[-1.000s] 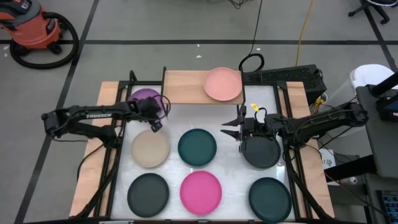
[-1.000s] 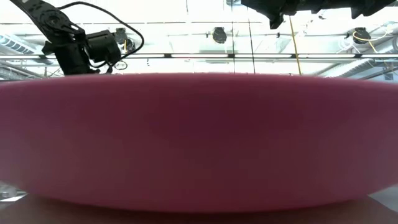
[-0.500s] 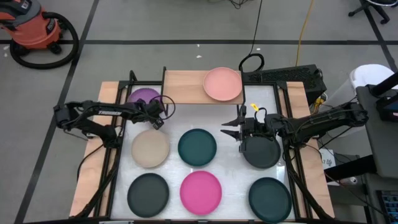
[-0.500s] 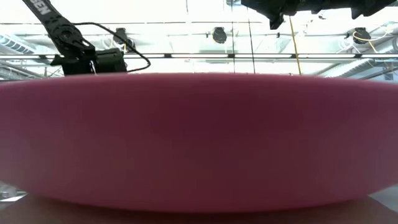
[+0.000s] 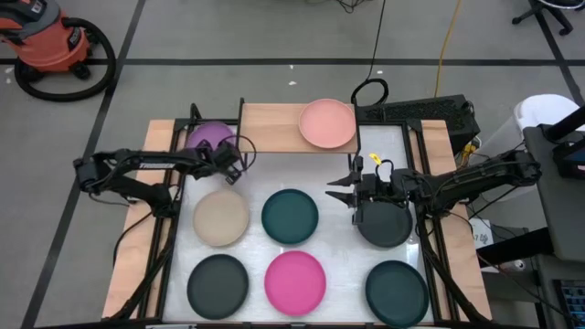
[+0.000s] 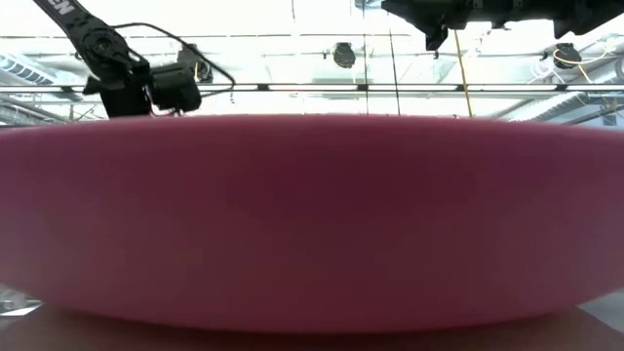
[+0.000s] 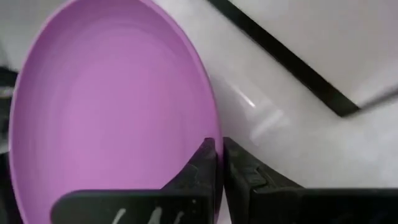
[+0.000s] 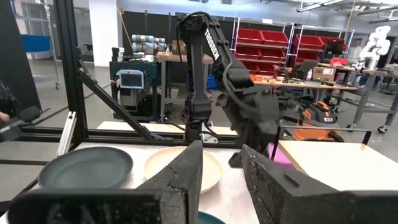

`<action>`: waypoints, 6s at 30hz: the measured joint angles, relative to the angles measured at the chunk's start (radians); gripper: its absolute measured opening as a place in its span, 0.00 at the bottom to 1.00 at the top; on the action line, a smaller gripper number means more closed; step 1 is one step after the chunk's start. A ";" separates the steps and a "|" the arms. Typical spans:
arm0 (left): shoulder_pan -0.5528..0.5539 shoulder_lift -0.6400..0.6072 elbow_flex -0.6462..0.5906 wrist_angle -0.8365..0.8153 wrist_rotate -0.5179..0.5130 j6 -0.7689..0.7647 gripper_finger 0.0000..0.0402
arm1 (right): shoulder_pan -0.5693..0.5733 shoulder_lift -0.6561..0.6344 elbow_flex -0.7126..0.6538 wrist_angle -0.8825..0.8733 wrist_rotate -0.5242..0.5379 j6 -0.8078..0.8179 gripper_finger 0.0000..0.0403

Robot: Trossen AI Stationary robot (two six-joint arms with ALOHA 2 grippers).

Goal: Place and stack plates onto a shelf
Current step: Stack the purple plate on the light orange plate, then stack the right black plate on the purple plate

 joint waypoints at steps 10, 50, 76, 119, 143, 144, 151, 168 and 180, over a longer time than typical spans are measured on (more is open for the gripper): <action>-0.007 -0.261 0.150 -0.049 -0.193 0.026 0.03 | 0.000 0.000 0.000 0.000 0.000 0.000 0.24; -0.258 0.490 0.851 0.262 0.244 1.081 0.13 | 0.225 -0.181 0.000 0.058 0.238 -0.216 0.24; -0.321 0.411 0.851 0.299 -0.035 0.998 0.70 | 0.228 -0.180 0.000 0.007 0.237 -0.182 0.24; -0.341 -0.563 -0.093 0.661 0.284 0.269 0.70 | 0.229 0.097 0.430 -0.943 0.309 0.280 0.24; -0.341 -0.563 -0.093 0.661 0.283 0.266 0.70 | 0.307 0.430 0.439 -1.502 -0.055 1.011 0.24; -0.341 -0.563 -0.093 0.661 0.283 0.266 0.70 | 0.309 0.432 0.439 -1.505 -0.055 1.022 0.24; -0.341 -0.563 -0.093 0.660 0.283 0.213 0.70 | 0.296 0.432 0.364 -1.507 0.000 1.090 0.24; -0.341 -0.563 -0.093 0.652 0.284 0.155 0.70 | 0.273 0.402 0.231 -1.324 -0.054 1.128 0.24; -0.341 -0.555 -0.093 0.631 0.286 0.137 0.70 | 0.281 0.335 0.230 -1.077 0.029 1.020 0.24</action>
